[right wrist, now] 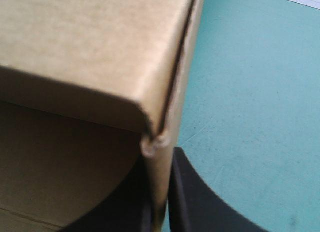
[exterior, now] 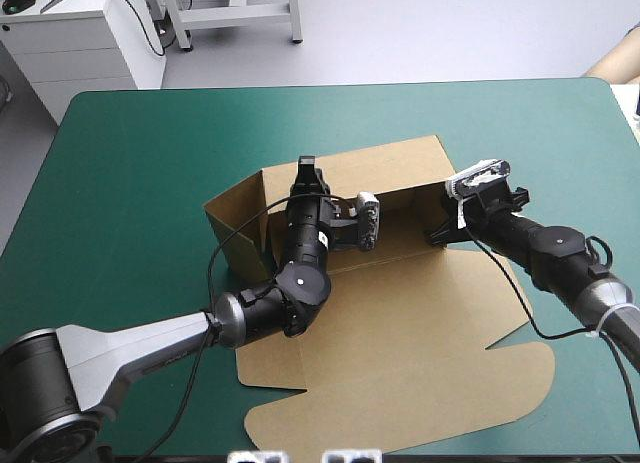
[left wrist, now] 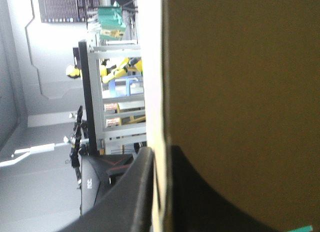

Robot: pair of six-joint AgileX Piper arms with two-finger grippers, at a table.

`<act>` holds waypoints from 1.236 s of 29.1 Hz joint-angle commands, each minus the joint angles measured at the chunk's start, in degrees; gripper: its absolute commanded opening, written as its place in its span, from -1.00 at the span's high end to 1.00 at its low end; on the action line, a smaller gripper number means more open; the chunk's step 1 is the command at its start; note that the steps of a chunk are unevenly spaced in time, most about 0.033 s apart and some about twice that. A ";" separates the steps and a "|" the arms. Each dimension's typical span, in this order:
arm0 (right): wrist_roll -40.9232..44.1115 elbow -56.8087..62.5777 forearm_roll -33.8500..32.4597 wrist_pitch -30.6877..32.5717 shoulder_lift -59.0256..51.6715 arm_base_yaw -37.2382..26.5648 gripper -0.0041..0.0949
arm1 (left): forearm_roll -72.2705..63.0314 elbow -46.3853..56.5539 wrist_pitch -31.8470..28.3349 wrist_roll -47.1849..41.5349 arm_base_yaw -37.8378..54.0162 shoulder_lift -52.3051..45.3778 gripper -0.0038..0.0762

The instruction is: Fold the box

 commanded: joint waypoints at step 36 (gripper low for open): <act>31.33 -14.50 -17.48 3.21 8.46 0.31 0.96 | -7.39 -1.51 19.39 -3.84 -19.88 -2.22 0.00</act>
